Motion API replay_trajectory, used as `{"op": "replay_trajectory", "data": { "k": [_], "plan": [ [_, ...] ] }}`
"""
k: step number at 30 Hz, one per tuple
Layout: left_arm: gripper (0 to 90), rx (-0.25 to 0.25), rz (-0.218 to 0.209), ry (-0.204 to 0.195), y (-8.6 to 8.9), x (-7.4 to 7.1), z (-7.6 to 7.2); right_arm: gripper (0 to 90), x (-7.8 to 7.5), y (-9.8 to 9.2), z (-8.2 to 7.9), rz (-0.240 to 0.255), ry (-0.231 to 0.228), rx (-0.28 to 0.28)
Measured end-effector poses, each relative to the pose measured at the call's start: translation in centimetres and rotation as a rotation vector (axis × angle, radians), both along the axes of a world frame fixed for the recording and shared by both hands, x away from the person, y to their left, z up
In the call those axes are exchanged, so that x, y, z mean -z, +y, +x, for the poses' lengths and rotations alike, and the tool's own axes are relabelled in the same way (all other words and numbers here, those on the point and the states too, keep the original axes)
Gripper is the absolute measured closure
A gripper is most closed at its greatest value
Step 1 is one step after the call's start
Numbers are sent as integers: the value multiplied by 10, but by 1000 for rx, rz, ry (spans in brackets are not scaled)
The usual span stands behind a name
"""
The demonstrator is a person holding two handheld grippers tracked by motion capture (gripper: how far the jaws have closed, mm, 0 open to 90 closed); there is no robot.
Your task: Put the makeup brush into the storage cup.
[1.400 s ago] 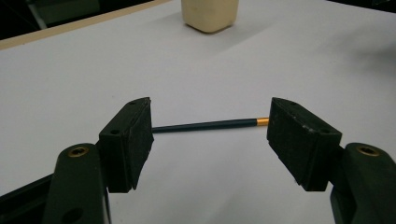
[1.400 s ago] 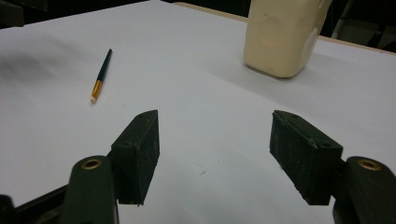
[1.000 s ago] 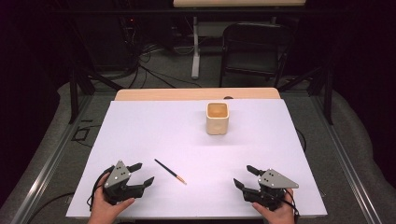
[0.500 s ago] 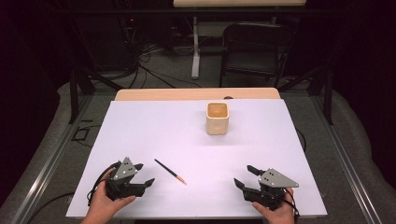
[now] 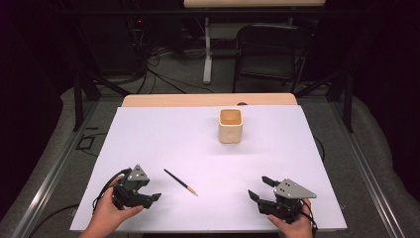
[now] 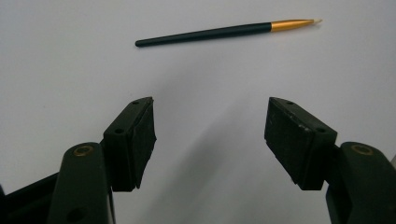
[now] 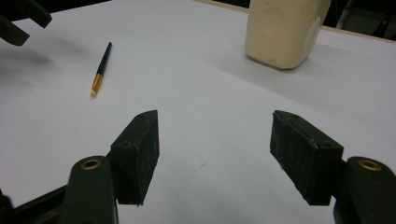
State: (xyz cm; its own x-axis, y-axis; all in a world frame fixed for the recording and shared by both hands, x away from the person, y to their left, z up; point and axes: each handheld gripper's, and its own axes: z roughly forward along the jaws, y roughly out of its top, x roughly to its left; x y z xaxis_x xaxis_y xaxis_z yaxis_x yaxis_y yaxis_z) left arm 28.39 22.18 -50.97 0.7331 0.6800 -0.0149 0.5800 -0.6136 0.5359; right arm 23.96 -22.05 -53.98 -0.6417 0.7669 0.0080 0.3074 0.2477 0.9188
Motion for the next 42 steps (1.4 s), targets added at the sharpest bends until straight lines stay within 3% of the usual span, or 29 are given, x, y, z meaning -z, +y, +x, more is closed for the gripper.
{"op": "replay_trajectory", "data": {
  "k": [5,20,23,28,31,38,42],
  "plan": [
    [345,10,24,40,-2,-3,2,325,0,0,0,-2,2,-2],
    [344,35,169,162,-12,1,13,324,1,1,0,-4,5,-6],
    [341,45,201,168,-14,0,15,324,1,2,0,-5,8,-5],
    [340,50,216,195,-16,-3,19,322,1,2,0,-8,10,-7],
    [340,64,269,199,-17,-4,21,322,1,2,0,-9,10,-7],
    [343,102,307,223,-22,-5,26,321,1,2,0,-10,11,-8],
    [344,142,375,218,-26,-3,29,322,1,2,0,-11,10,-8]
  ]
}}
